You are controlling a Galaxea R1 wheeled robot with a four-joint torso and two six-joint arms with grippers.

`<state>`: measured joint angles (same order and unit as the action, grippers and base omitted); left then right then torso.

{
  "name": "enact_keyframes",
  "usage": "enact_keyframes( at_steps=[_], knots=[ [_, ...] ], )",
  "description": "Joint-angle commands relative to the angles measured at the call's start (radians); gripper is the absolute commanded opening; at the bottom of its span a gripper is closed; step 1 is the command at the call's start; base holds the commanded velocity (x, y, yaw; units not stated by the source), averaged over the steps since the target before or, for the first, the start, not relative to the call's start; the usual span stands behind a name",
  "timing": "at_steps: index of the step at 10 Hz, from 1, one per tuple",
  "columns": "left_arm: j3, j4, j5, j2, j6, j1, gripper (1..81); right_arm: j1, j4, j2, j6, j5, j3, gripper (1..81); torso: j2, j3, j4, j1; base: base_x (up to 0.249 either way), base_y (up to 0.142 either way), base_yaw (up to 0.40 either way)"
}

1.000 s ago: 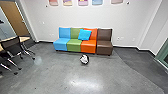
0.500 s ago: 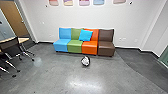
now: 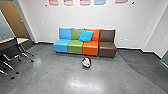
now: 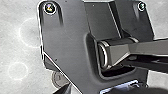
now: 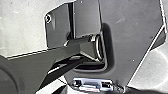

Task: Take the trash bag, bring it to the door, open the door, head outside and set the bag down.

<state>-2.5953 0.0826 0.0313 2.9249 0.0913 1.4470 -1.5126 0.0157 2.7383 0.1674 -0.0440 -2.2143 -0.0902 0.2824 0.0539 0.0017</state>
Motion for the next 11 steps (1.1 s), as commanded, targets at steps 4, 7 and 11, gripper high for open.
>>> enact_keyframes(
  at_steps=[4, 7, 11],
  knots=[
    [0.003, -0.001, -0.059, -0.007, -0.002, -0.027, 81.1, 0.025, 0.009, -0.015, -0.003, 0.064, 0.022, 81.1, 0.0, 0.0, 0.0, 0.0, 0.136, 0.017, 0.0],
    [0.003, 0.0, -0.059, -0.009, -0.002, -0.027, 81.1, 0.025, 0.009, -0.016, -0.003, 0.064, 0.024, 81.1, 0.0, 0.0, 0.0, 0.0, 0.136, 0.076, 0.0],
    [0.003, -0.001, -0.059, -0.007, -0.002, -0.026, 81.1, 0.022, 0.006, -0.01, -0.003, 0.056, 0.024, 81.1, 0.0, 0.0, 0.0, 0.0, 0.136, 0.077, 0.0]
  ],
)
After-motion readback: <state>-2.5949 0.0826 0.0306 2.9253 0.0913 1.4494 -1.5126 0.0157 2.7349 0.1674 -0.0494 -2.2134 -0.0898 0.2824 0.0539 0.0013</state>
